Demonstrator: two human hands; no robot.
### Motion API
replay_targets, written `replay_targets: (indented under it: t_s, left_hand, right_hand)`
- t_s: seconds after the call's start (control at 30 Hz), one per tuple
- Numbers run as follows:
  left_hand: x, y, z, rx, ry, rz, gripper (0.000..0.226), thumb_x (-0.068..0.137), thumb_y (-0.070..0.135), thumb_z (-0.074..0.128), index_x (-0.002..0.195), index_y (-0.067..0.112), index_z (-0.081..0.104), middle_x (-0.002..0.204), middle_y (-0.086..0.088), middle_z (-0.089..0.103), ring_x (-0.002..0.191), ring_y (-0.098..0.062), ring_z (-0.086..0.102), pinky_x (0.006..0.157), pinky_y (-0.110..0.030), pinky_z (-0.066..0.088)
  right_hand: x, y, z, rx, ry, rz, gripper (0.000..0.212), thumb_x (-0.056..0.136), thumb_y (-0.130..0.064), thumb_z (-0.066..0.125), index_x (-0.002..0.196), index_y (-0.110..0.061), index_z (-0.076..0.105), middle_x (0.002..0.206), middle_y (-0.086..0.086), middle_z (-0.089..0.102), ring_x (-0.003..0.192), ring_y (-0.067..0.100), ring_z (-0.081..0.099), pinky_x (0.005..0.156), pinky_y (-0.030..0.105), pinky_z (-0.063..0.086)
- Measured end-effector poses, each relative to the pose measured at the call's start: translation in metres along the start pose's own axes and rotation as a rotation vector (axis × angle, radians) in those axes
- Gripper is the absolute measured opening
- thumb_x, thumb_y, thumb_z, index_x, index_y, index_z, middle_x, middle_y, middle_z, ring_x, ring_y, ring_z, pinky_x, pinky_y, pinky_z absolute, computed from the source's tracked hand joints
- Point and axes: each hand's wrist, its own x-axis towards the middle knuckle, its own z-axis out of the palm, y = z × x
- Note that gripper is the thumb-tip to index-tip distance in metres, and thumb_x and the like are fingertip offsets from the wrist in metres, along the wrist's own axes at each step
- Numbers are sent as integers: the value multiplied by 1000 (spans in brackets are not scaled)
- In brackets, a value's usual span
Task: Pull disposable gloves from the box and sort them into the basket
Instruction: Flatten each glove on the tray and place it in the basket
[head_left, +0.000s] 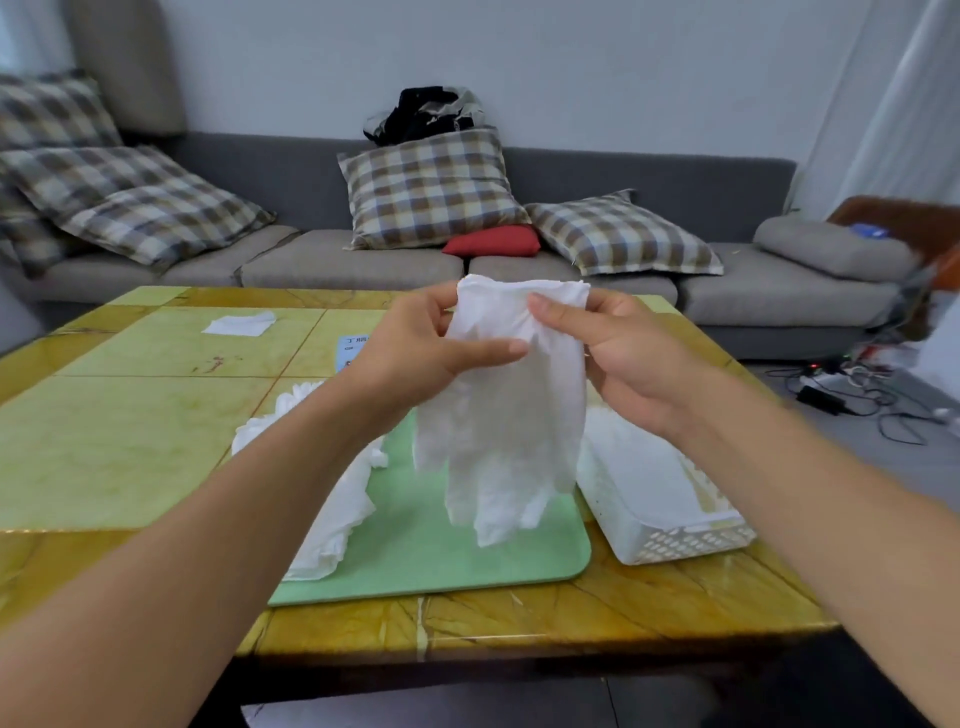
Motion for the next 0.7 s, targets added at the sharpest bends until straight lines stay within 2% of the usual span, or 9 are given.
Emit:
replay_targets:
  t_s: [0.17,0.3,0.37,0.43,0.53,0.63,0.7]
  left_hand:
    - [31,54,32,-108,-49,16,18,92,17,70,108,10,75,102,-8,78,89,-17,75,73,-28,61]
    - [45,77,62,-195,-126,-32,26,93,24,70,113,9,74,107,-9,77,90,-18,74,82,-31,60]
    - [50,81,75,-182,-127,-57,27,91,23,72,113,8,72,108,-11,76,89,-19,72,84,-35,59]
    - [54,81,83,-169,-131,-70,17,91,21,73,105,10,73,97,-8,77,80,-16,71,73,-30,60]
    - [60,77,94,-174,-157,-86,4,93,16,71,93,12,70,78,0,74,65,-10,68,56,-20,54]
    - [72,70,101,-173,-146,-120,8,92,14,72,98,8,72,89,-6,77,75,-14,73,61,-21,57]
    - [86,61,104,-160,-132,-153,3,91,14,73,91,11,72,92,-7,78,80,-15,75,65,-23,58]
  right_hand:
    - [-10,-56,-41,8,22,-18,33,80,-19,75,111,-7,74,111,12,75,103,24,72,94,36,57]
    - [-21,-81,-73,24,95,-21,39,90,-11,69,126,1,65,119,18,72,110,30,70,93,41,58]
    - [-28,-87,-87,28,113,-25,38,91,-8,66,128,2,63,120,19,71,110,31,70,91,41,59]
    - [-31,-89,-98,19,116,-22,39,90,-7,67,128,3,63,119,18,71,110,30,70,89,40,60]
    - [-30,-83,-113,30,117,-9,42,87,-7,69,128,2,64,120,18,71,110,30,70,88,39,60]
    - [-17,-73,-127,-2,115,20,48,81,-10,73,127,0,65,122,19,70,113,30,69,95,42,57]
    - [0,-64,-137,-43,118,56,44,82,-11,73,125,-3,67,123,17,70,117,30,67,103,46,52]
